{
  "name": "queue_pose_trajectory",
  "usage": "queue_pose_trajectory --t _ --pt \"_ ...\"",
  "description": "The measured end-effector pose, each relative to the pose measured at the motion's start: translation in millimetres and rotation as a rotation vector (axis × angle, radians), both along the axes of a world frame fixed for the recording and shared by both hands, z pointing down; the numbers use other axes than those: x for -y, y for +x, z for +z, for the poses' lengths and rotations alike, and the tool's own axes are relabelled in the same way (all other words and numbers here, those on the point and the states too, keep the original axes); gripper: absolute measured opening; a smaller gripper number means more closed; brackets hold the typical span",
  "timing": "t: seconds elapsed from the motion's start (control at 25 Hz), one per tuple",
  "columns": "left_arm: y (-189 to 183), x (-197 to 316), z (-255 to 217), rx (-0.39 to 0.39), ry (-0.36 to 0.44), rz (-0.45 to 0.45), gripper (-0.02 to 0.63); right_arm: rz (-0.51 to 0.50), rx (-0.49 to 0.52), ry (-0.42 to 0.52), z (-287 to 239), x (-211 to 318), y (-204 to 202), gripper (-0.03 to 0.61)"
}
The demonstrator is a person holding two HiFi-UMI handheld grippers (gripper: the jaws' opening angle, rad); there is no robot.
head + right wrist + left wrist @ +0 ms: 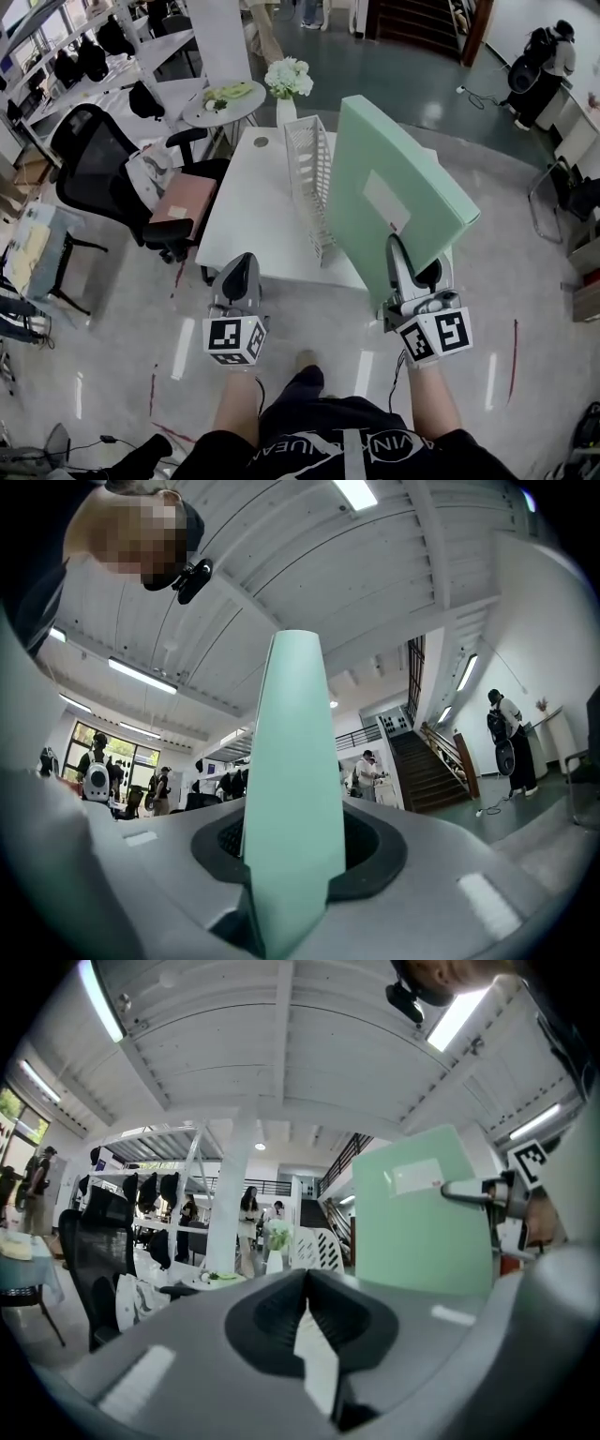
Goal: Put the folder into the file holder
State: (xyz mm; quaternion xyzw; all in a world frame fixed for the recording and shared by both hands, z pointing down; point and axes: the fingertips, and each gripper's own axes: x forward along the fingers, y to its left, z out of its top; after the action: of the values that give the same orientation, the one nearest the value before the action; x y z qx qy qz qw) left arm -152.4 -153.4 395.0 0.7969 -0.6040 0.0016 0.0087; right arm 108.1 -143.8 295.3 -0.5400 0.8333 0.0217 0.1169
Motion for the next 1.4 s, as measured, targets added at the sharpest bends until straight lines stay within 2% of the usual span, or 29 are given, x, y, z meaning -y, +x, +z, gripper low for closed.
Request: queue_pose_trajectory --t 0.48,0.76,1.04,1.4 --pt "-26 57 8 -0.019 -0.011 0.029 0.0 0.046 0.007 0.007 0 60 -31 0.172" --pt "-24 73 13 -0.01 -0.029 0.053 0.0 0.045 0.01 0.013 -1 89 -43 0.172" --pt "-29 94 22 -0.011 -0.053 0.026 0.0 0.018 0.008 0.01 3 128 -55 0.172" --pt "-35 117 31 -0.022 -0.077 -0.034 0.0 -0.019 0.004 -0.065 23 166 -70 0.173"
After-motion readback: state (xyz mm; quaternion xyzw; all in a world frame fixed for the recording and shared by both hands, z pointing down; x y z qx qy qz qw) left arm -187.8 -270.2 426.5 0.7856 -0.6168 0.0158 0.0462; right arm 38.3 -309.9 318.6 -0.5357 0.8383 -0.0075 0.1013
